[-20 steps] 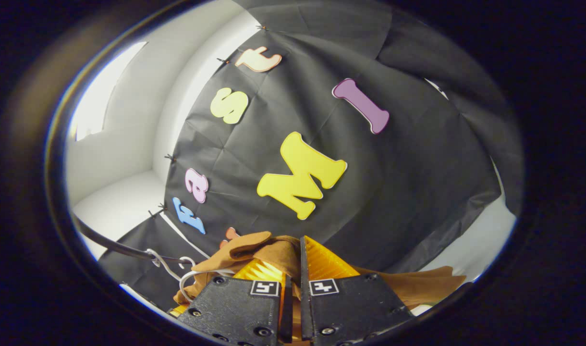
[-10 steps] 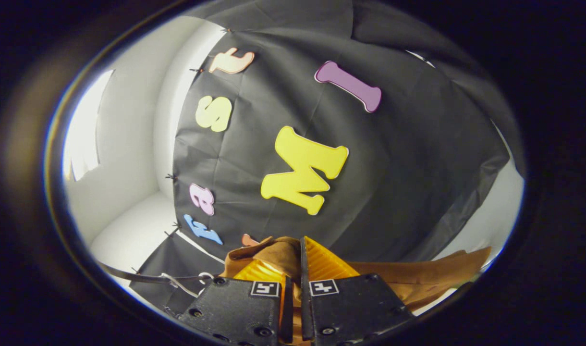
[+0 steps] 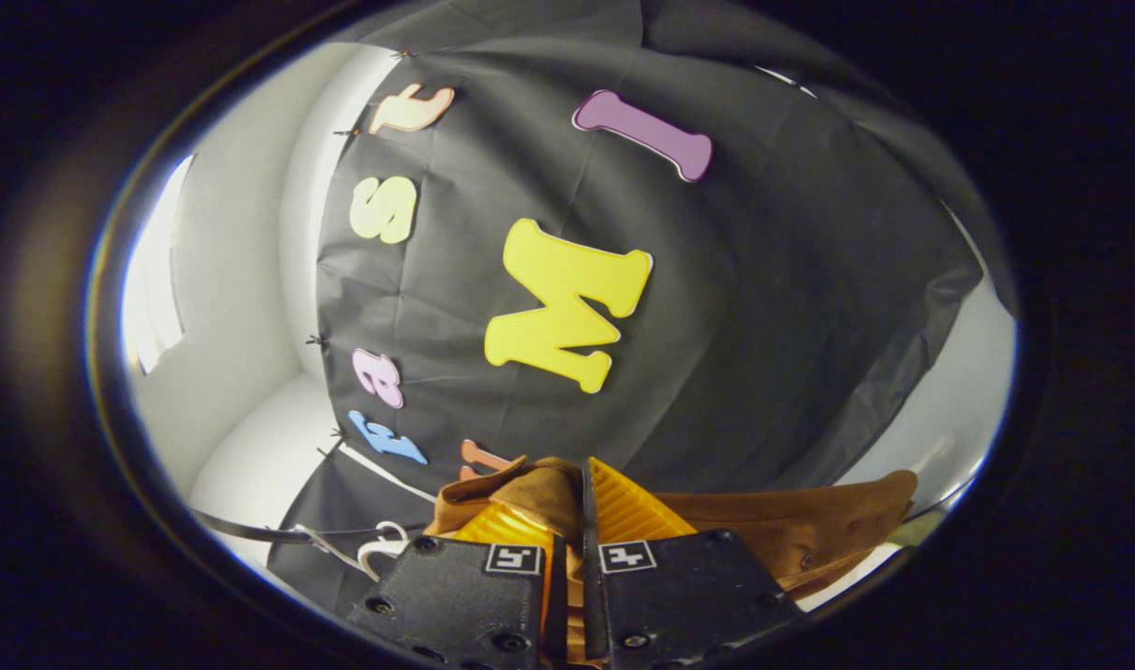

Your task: Grasp the clothes on the hanger with both hands and then place them into the laundry hamper below.

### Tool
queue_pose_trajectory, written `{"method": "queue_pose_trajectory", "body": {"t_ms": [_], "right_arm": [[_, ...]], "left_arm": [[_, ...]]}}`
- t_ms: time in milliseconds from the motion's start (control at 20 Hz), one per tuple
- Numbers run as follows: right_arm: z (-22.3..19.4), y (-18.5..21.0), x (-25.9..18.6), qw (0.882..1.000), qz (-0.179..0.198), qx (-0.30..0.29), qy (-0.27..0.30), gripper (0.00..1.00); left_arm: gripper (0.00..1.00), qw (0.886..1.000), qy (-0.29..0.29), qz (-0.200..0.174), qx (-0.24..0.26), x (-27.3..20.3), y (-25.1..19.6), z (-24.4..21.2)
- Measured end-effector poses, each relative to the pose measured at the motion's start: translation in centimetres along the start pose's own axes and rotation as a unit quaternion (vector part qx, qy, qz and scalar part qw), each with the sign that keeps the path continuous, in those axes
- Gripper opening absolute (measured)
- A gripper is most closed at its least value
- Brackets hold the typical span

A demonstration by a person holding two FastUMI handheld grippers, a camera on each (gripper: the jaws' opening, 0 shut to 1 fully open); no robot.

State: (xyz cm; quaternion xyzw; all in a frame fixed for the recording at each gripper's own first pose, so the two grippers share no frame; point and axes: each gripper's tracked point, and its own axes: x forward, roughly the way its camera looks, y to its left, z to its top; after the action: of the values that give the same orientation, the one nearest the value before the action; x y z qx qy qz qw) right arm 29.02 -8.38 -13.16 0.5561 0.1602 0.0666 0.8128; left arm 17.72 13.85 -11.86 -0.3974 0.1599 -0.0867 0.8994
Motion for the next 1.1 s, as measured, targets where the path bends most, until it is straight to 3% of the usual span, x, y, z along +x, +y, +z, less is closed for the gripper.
{"method": "queue_pose_trajectory", "body": {"t_ms": [450, 650, 750, 800, 850, 1100], "right_arm": [[-1.8, -2.8, -0.9, 1.0, -0.023, -0.004, 0.015, 0.08], [-3.1, -4.7, -1.5, 0.998, -0.049, -0.018, 0.022, 0.1], [-3.6, -6.8, -1.8, 0.996, -0.082, -0.022, 0.03, 0.1], [-4.5, -7.0, -2.4, 0.996, -0.082, -0.019, 0.037, 0.12], [-5.2, -7.5, -2.8, 0.995, -0.084, -0.027, 0.043, 0.06], [-9.3, -7.0, -3.7, 0.994, -0.071, -0.042, 0.078, 0.06]], "left_arm": [[0.04, 1.0, 0.011, 0.001, -0.029, 0.8, 1.0, -2.7], [0.04, 0.999, 0.018, 0.009, -0.033, 0.6, 1.6, -3.8], [0.04, 0.999, 0.028, 0.036, -0.026, 0.5, 2.9, -4.8], [0.1, 0.998, 0.025, 0.026, -0.043, 0.5, 3.1, -5.5], [0.01, 0.998, 0.032, 0.027, -0.048, -1.1, 3.5, -5.9], [0.0, 0.996, 0.064, 0.046, -0.03, -2.0, 4.8, -10.1]]}}
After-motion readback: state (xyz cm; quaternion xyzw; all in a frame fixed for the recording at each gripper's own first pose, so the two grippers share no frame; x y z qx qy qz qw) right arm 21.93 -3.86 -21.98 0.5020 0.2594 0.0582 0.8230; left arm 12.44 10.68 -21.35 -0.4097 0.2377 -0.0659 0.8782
